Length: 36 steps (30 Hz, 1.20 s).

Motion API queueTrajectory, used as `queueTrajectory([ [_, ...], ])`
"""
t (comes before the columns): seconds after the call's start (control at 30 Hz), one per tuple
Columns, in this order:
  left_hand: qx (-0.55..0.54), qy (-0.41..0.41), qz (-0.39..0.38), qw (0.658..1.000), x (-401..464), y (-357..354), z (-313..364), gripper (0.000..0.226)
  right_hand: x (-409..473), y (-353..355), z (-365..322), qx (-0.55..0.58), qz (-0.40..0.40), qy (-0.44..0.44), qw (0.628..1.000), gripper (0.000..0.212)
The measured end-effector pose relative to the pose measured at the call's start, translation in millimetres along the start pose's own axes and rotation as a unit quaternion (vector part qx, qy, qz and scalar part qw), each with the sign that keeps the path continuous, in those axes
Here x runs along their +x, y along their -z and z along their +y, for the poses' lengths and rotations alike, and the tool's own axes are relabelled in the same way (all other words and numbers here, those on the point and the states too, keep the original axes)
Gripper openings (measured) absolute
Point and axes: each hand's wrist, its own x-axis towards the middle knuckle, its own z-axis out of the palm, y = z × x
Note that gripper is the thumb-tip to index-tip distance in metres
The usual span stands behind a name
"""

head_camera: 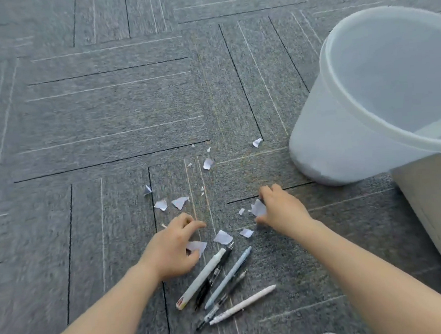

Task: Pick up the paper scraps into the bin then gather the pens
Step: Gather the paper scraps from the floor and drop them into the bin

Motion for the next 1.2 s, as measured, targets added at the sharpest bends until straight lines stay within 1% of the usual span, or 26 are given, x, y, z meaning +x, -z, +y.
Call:
queueTrajectory([
  [0.1, 0.007, -0.029, 0.000, 1.000, -8, -4, -4, 0.055, 7, -4, 1, 0.037, 0.036, 0.010, 0.999, 0.032],
  [0.2, 0.019, -0.050, -0.009, 0.999, -10, -6, -8, 0.058, 11, -1, 2, 0.046, 0.026, 0.031, 0.998, 0.019],
  [0.27, 0.021, -0.054, -0.003, 0.998, -9, -8, -10, 0.049, 12, -1, 2, 0.031, 0.017, 0.043, 0.998, 0.016],
  [0.37, 0.028, -0.055, 0.015, 0.998, -10, -10, -9, 0.028, 12, -2, 2, 0.023, 0.016, 0.045, 0.999, 0.012],
  [0.47, 0.051, -0.047, 0.033, 0.997, -15, -12, -6, 0.015, 9, -3, 2, 0.060, 0.047, 0.049, 0.996, 0.006],
  [0.53, 0.050, -0.028, 0.043, 0.997, -18, -14, -3, 0.010, 6, -3, 1, 0.101, 0.063, 0.044, 0.992, 0.006],
  [0.6, 0.008, 0.015, 0.058, 0.998, -18, -14, 1, 0.009, 5, -4, 0, 0.132, 0.060, 0.032, 0.989, 0.012],
  [0.67, -0.029, 0.066, 0.088, 0.994, -17, -14, 4, 0.012, 3, -7, -2, 0.138, 0.056, 0.021, 0.989, 0.017],
  [0.73, -0.037, 0.095, 0.102, 0.990, -18, -12, 5, 0.009, 0, -12, -3, 0.116, 0.058, 0.029, 0.991, 0.013],
  [0.8, -0.031, 0.092, 0.104, 0.990, -23, -10, 4, 0.015, -1, -17, -3, 0.082, 0.061, 0.039, 0.994, 0.014],
  [0.87, -0.018, 0.083, 0.084, 0.993, -29, -9, 0, 0.017, 1, -20, -3, 0.070, 0.069, 0.039, 0.994, 0.016],
  [0.97, 0.008, 0.052, 0.033, 0.998, -41, -11, -4, 0.004, 8, -20, -4, 0.044, 0.084, 0.033, 0.995, 0.011],
  [1.0, 0.021, 0.038, 0.017, 0.999, -44, -13, -4, 0.009, 9, -18, -5, 0.033, 0.080, 0.033, 0.996, 0.011],
  [1.03, 0.037, 0.024, 0.004, 0.999, -45, -15, -5, 0.020, 10, -17, -5, 0.031, 0.071, 0.034, 0.996, 0.011],
  [1.07, 0.053, 0.017, -0.002, 0.998, -45, -17, -6, 0.029, 10, -16, -5, 0.045, 0.059, 0.036, 0.997, 0.011],
  [1.1, 0.064, 0.013, 0.004, 0.998, -44, -18, -7, 0.030, 9, -16, -4, 0.072, 0.047, 0.041, 0.995, 0.011],
  [1.2, 0.091, 0.000, 0.019, 0.996, -40, -19, -5, 0.011, -2, -19, -3, 0.151, 0.012, 0.061, 0.986, 0.008],
])
